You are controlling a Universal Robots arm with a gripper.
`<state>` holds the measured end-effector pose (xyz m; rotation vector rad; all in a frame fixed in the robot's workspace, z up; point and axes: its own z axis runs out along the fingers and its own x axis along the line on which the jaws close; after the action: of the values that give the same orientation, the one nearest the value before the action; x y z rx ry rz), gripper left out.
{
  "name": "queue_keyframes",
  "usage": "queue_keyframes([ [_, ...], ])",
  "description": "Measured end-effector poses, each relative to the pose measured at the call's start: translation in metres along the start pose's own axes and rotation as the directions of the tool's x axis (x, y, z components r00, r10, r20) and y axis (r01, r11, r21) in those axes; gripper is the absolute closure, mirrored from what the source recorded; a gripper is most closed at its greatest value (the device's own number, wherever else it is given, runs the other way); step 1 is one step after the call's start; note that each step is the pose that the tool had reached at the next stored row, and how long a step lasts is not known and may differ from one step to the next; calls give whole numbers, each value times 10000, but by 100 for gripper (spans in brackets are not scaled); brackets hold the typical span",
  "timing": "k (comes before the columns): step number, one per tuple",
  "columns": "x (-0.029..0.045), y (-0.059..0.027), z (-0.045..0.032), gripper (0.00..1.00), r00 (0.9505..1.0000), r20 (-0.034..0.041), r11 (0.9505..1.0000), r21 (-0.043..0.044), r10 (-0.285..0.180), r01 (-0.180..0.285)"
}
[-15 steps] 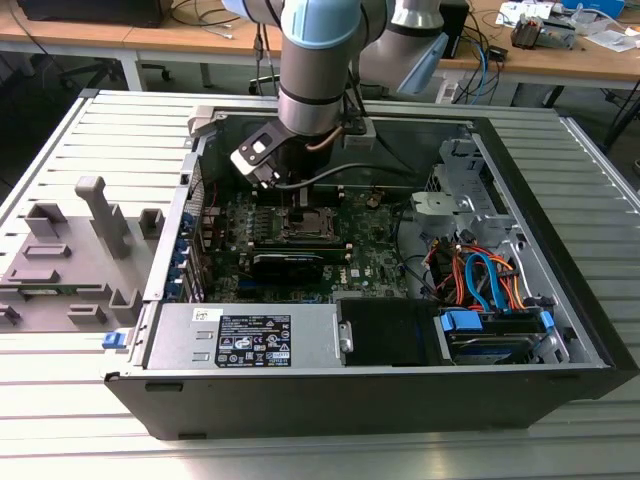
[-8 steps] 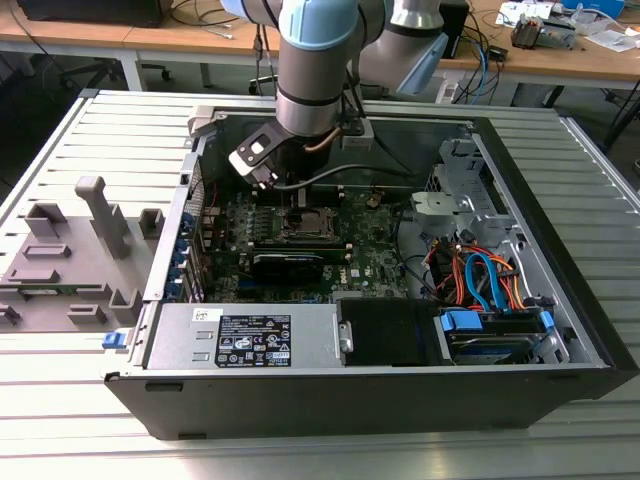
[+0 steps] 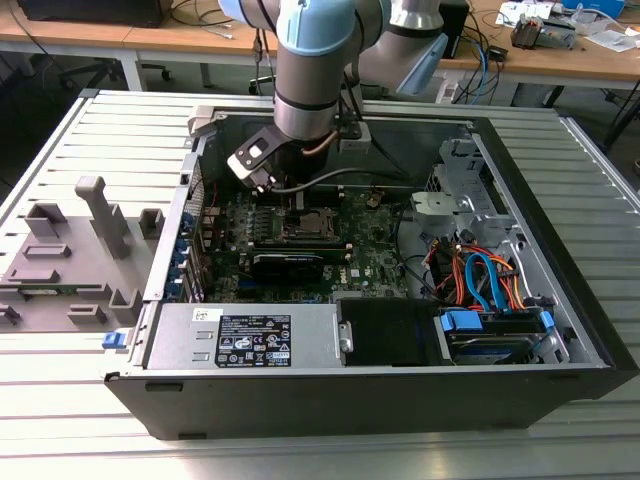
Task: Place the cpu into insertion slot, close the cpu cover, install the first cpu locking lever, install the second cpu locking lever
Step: 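Close the cpu cover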
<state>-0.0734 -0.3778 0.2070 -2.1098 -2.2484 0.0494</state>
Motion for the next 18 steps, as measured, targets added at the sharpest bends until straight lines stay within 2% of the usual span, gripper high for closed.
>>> queue_keyframes([
  [9, 1, 1, 5, 89, 10000, -3, 10000, -2, 0, 0],
  [18, 1, -1, -24, 89, 10000, -2, 10000, -2, 0, 0],
])
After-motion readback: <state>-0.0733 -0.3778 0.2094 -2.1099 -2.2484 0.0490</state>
